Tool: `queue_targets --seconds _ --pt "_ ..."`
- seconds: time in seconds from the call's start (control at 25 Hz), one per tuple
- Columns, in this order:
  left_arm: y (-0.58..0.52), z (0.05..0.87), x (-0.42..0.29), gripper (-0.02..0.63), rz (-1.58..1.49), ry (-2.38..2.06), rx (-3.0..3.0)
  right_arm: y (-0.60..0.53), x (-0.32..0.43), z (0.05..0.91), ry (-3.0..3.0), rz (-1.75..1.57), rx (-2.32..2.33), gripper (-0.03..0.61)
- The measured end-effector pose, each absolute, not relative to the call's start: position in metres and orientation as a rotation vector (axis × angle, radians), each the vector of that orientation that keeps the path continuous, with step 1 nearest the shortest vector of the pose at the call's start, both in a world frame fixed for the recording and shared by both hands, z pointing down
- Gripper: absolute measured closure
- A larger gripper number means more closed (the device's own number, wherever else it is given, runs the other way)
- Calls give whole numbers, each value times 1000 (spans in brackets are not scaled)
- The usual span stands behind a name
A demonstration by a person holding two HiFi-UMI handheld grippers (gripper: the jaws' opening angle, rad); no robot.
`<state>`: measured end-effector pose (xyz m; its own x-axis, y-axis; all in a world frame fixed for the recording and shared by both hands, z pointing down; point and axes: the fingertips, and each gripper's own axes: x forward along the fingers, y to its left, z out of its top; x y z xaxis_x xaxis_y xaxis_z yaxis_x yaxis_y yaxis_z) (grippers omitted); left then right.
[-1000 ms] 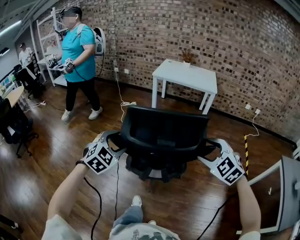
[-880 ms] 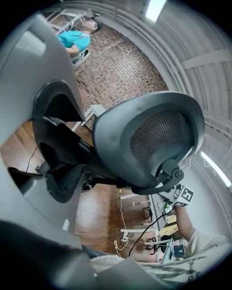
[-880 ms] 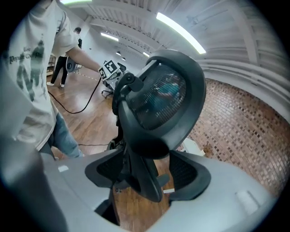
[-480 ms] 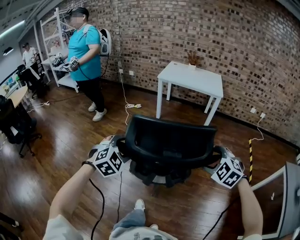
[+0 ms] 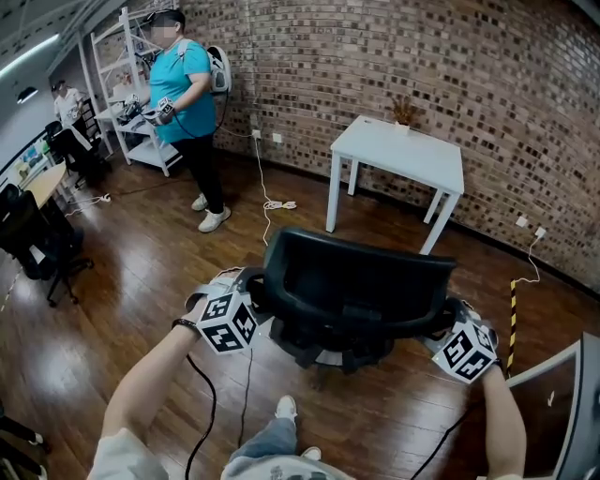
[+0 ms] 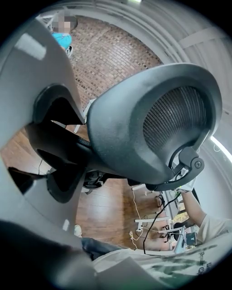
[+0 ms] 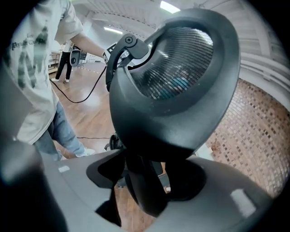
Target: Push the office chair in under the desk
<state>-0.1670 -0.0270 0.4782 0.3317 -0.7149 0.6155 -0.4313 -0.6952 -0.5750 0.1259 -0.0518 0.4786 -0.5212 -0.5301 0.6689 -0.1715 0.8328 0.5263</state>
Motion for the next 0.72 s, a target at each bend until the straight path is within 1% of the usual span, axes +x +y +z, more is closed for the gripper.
queue_targets --seconds 0.72 --pt "-135 475 -180 310 -1293 928 -2351 -137 113 476 -2063 -448 594 298"
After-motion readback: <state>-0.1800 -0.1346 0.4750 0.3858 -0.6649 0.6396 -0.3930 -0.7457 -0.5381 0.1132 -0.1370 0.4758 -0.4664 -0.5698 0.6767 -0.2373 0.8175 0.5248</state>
